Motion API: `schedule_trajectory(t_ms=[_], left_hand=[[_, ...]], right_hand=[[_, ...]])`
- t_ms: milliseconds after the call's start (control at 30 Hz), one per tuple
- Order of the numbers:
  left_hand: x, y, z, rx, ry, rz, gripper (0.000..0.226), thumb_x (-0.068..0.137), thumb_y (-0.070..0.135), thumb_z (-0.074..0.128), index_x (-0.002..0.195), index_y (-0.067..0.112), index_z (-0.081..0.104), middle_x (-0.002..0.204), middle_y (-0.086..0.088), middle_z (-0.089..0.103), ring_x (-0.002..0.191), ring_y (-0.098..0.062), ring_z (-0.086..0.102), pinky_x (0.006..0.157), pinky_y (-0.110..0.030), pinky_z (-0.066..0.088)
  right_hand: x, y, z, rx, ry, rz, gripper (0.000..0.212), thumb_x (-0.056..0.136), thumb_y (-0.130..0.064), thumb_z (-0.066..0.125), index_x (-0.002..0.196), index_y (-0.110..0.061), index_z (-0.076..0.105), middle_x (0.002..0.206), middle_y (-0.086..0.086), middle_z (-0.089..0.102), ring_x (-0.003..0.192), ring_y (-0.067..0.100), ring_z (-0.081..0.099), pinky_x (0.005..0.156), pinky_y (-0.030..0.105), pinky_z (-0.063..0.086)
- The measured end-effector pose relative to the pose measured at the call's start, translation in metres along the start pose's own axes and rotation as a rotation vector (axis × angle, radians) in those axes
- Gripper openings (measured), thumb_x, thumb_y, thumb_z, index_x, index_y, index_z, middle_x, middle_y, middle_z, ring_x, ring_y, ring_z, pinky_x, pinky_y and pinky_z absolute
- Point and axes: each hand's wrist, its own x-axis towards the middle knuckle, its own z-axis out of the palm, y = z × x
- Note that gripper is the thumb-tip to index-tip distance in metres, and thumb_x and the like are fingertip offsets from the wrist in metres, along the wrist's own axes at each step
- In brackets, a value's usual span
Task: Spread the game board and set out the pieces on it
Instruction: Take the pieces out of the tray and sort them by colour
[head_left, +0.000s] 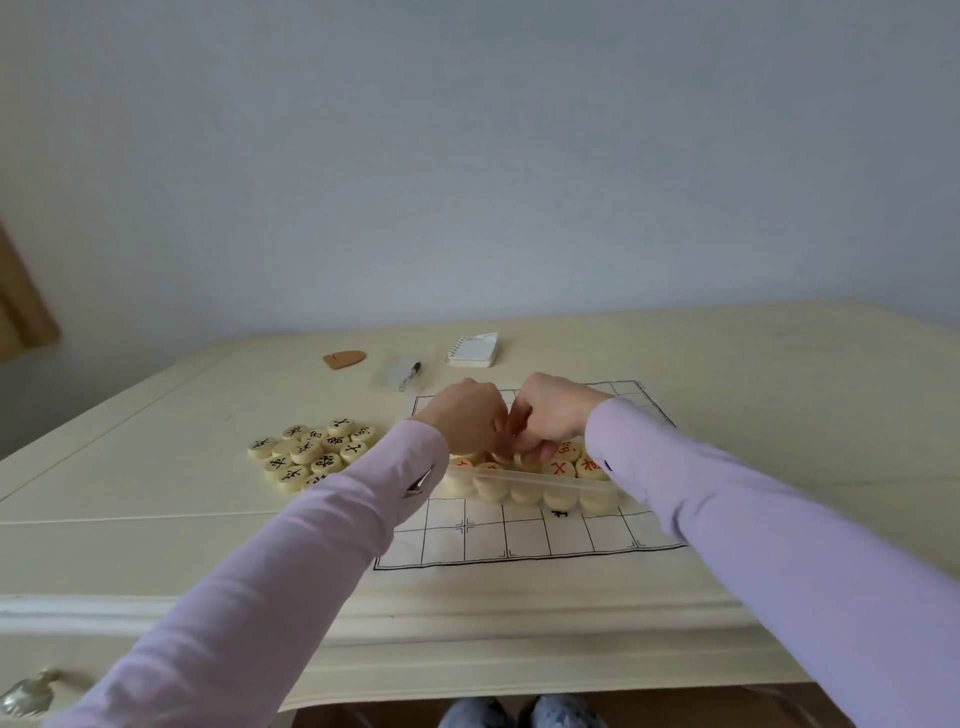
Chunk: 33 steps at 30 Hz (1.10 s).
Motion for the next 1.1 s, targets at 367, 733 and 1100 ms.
schedule_trajectory(t_ms=[367,733,1100], left_hand=[[-0.016,-0.003,0.002,-0.172,0.109,0.128,0.011,0.079,0.015,0.068,0.09,0.015,0.069,0.075,0.008,0.06,0.07,-0.009,0.054,0.062,-0.015,0.042],[-0.011,-0.018,-0.002,-0.19,0.163,0.091,0.031,0.086,-0.005,0.053,0.093,0.015,0.075,0.108,0.0,0.069,0.091,-0.014,0.06,0.082,-0.022,0.047],[-0.012,-0.025,-0.021,-0.026,-0.048,-0.008,0.025,0.083,0.013,0.066,0.107,0.021,0.071,0.104,0.004,0.071,0.096,-0.014,0.062,0.089,-0.029,0.049]], right_hand=[[-0.006,0.015,-0.013,-0.029,-0.124,-0.014,0.026,0.073,0.0,0.074,0.093,-0.016,0.071,0.086,0.005,0.069,0.08,0.019,0.064,0.075,0.026,0.054],[-0.007,0.022,-0.014,0.108,-0.122,-0.086,0.017,0.079,0.001,0.07,0.084,-0.016,0.071,0.073,-0.002,0.066,0.072,0.02,0.058,0.072,0.029,0.053],[-0.005,0.004,0.0,-0.138,-0.115,0.002,0.05,0.07,-0.018,0.08,0.117,-0.019,0.064,0.097,-0.003,0.062,0.081,0.018,0.061,0.064,0.024,0.048]])
